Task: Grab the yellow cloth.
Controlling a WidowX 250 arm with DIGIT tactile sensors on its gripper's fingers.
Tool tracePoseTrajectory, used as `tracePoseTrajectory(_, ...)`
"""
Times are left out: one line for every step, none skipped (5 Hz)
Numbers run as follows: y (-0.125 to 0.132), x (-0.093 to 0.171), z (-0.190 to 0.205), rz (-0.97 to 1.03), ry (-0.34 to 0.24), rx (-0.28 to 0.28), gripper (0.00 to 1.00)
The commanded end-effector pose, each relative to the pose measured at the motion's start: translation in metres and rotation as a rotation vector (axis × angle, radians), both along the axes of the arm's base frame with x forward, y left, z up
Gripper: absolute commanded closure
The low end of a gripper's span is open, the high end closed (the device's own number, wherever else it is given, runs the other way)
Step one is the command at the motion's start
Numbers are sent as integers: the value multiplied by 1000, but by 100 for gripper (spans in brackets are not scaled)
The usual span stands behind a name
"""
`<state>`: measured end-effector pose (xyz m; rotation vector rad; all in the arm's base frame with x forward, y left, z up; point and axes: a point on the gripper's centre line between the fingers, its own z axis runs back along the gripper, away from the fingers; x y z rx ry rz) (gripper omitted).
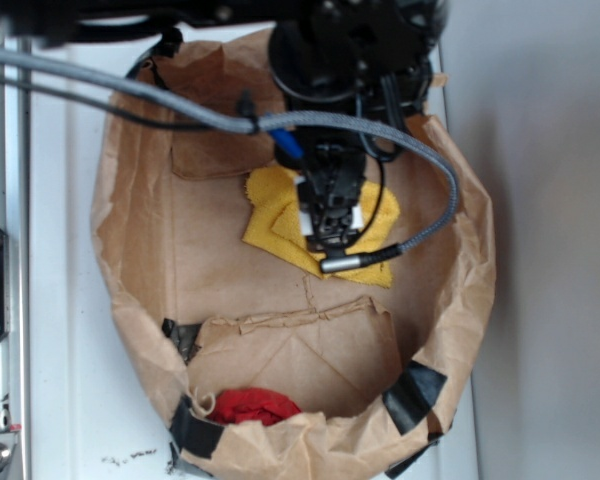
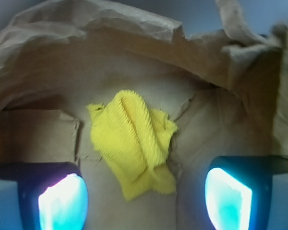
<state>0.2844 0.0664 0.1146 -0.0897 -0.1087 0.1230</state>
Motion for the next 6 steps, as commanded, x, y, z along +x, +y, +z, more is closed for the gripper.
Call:
tracePoseTrajectory(-6,11,-28,-54,-16,60,0)
tracePoseTrajectory(-6,22,-48,-49,8,66,0)
tracePoseTrajectory(-11,29,-61,-50,29,86,0)
tracePoseTrajectory(-7,27,-66,-42,29,99,0)
tracePoseTrajectory(-1,31,-76,-40,47,114,0)
tracePoseTrajectory(-1,30,-77,-32,38,108,100)
